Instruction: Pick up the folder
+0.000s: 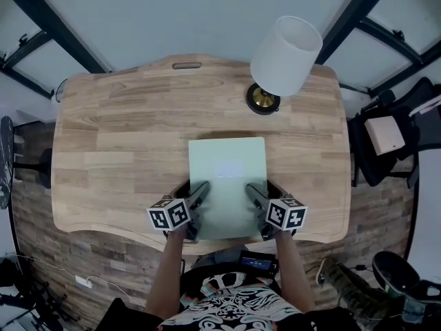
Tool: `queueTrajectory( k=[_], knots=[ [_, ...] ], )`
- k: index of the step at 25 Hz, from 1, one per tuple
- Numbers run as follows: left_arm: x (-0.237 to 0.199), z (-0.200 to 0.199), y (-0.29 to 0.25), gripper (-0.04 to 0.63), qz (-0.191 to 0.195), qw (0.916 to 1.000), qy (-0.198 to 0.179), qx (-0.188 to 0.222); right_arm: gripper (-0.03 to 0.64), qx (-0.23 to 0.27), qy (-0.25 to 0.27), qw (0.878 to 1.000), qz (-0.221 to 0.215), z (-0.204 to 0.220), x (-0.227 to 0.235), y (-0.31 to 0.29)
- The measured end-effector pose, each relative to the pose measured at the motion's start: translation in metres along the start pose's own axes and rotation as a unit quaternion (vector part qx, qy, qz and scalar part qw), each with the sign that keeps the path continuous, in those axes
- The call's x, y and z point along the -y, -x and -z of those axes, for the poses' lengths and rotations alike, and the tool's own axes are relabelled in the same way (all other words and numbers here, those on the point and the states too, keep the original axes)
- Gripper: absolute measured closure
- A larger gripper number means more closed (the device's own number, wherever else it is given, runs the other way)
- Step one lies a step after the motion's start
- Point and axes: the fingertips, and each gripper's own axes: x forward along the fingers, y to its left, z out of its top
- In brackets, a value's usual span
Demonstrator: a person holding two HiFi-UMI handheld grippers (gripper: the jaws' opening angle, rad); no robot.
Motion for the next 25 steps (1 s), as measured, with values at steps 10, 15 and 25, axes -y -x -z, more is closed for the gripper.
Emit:
queueTrajectory(
  k=[10,15,25],
  knots=[
    [0.019,-0.025,0.015,0.287,0.019,0.9991,-0.01,0.036,0.299,0.036,0.024,0.999,-0.001,-0.026,-0.023,0.016],
    [0.031,-0.033,0.022,0.287,0.027,0.9982,-0.018,0.05,0.299,0.054,0.038,0.998,0.001,-0.037,-0.032,0.029],
    [0.061,-0.043,0.047,0.287,0.037,0.9956,-0.043,0.075,0.299,0.099,0.043,0.994,-0.005,-0.047,-0.05,0.061]
  ],
)
